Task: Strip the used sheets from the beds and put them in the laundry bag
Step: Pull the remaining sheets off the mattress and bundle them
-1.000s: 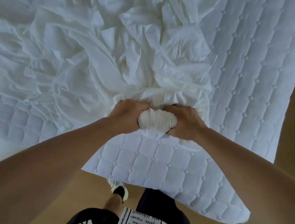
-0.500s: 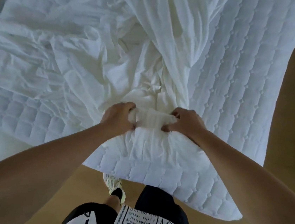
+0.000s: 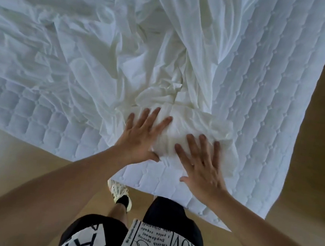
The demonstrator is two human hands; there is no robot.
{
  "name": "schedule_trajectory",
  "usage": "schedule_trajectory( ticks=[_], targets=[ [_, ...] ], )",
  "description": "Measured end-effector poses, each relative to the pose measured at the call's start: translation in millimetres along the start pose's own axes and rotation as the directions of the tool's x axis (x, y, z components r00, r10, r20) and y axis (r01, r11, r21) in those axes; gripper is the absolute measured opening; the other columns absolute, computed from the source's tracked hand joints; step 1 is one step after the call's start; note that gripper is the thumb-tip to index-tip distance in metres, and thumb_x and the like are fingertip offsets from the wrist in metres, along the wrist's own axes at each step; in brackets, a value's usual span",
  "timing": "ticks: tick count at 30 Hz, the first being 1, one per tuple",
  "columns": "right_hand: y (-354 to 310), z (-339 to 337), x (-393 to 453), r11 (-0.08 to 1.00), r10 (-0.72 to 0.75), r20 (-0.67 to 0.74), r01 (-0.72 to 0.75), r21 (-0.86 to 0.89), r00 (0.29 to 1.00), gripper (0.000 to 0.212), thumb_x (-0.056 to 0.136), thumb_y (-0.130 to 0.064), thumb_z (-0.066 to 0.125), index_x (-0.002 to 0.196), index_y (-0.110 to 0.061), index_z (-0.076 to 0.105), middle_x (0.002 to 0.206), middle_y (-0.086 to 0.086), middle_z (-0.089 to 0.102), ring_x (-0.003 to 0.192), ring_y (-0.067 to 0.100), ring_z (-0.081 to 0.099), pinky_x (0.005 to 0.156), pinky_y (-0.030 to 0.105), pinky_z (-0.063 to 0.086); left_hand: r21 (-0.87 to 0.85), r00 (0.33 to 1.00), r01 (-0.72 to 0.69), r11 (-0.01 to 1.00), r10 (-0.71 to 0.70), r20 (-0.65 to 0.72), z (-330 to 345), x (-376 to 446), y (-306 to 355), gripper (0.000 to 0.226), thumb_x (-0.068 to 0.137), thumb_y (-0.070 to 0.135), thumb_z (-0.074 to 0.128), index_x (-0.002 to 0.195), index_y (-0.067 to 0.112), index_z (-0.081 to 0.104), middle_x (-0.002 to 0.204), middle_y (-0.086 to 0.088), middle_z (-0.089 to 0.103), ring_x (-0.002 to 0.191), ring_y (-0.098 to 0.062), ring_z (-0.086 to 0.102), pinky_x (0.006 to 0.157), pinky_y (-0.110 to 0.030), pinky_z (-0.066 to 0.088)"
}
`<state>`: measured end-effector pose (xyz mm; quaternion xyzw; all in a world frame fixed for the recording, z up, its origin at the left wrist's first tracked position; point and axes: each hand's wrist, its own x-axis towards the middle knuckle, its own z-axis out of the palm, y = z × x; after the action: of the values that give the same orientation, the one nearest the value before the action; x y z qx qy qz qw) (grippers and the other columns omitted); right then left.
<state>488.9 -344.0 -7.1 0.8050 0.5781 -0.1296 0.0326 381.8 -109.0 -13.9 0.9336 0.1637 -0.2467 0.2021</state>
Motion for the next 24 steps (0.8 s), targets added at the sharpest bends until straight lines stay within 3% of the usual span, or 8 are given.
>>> schedule_trajectory(
  ticks=[2,4,6,9,12,16,20,24],
  targets=[
    [14,9,18,1.0,-0.024,0.097,0.026,-0.018,0.995,0.149,0.045,-0.049,0.1,0.164,-0.022,0.015,0.171,0.02,0.001,0.155,0.048,-0.011,0.119,0.075,-0.004,-0.03,0.996,-0.001,1.0,-0.002,-0.088,4,-4,-2,0.12,0.081,0.065,0.072,0.157,0.043,-0.019,0.171,-0.006,-0.012,0.157,-0.04,-0.007,0.123,-0.067,0.01],
    [30,11,46,0.998,-0.037,0.137,0.042,-0.038,0.99,0.154,0.046,-0.051,0.099,0.165,-0.02,0.006,0.17,0.023,-0.009,0.153,0.053,-0.012,0.117,0.078,-0.001,0.03,0.975,-0.071,0.997,0.076,-0.209,16,-15,-4,0.11,0.085,0.058,0.072,0.161,0.039,-0.004,0.171,-0.009,-0.007,0.156,-0.045,-0.001,0.12,-0.07,0.015],
    [43,9,73,0.991,-0.078,0.187,0.096,-0.092,0.979,0.155,0.05,-0.056,0.096,0.165,-0.015,-0.001,0.169,0.029,-0.009,0.152,0.059,-0.003,0.114,0.08,0.011,0.149,0.976,-0.124,0.981,0.148,-0.159,34,-24,-5,0.128,0.071,0.065,0.08,0.164,0.031,0.0,0.171,-0.016,-0.01,0.155,-0.05,-0.002,0.115,-0.078,0.013],
    [56,6,105,0.979,-0.104,0.262,0.145,-0.143,0.959,0.157,0.053,-0.063,0.091,0.164,-0.015,-0.01,0.168,0.03,-0.006,0.152,0.059,0.005,0.112,0.077,0.022,0.212,0.999,-0.031,0.977,0.038,-0.032,42,-8,-4,0.149,0.066,0.067,0.083,0.159,0.027,-0.026,0.164,-0.02,-0.032,0.152,-0.053,-0.017,0.115,-0.079,0.002],
    [62,2,127,0.993,-0.075,0.333,0.1,-0.059,0.94,0.154,0.054,-0.065,0.09,0.161,-0.025,-0.013,0.17,0.021,-0.001,0.153,0.052,0.009,0.116,0.07,0.026,0.257,0.998,0.057,0.965,-0.063,0.016,28,20,2,0.129,0.089,0.038,0.071,0.148,0.026,-0.044,0.159,-0.02,-0.036,0.152,-0.05,-0.015,0.118,-0.073,0.009],
    [67,-16,147,0.992,-0.053,0.35,0.01,0.123,0.935,0.126,0.058,-0.056,0.091,0.16,-0.033,0.02,0.162,0.004,0.029,0.146,0.037,0.032,0.114,0.057,0.039,0.181,0.998,0.055,0.982,-0.062,0.033,-3,36,-3,0.108,0.085,0.022,0.067,0.156,0.034,-0.014,0.166,-0.011,0.006,0.148,-0.037,0.024,0.109,-0.054,0.038],
    [71,-52,160,0.927,-0.008,0.39,-0.139,0.348,0.921,0.084,0.065,-0.039,0.092,0.141,-0.035,0.054,0.13,-0.003,0.064,0.12,0.026,0.061,0.095,0.032,0.044,-0.036,0.996,0.02,0.999,-0.016,0.087,-47,42,-6,0.087,0.083,0.015,0.068,0.157,0.038,0.027,0.148,-0.001,0.051,0.129,-0.031,0.055,0.1,-0.043,0.05],
    [57,-90,155,0.951,-0.048,0.685,-0.176,0.253,0.727,0.071,0.067,-0.038,0.094,0.131,-0.029,0.063,0.122,-0.003,0.066,0.116,0.023,0.06,0.096,0.031,0.046,-0.207,0.949,0.088,0.974,-0.018,0.316,-77,23,7,0.076,0.086,0.011,0.063,0.153,0.04,0.041,0.136,-0.009,0.061,0.122,-0.035,0.061,0.099,-0.038,0.051]
  ],
)
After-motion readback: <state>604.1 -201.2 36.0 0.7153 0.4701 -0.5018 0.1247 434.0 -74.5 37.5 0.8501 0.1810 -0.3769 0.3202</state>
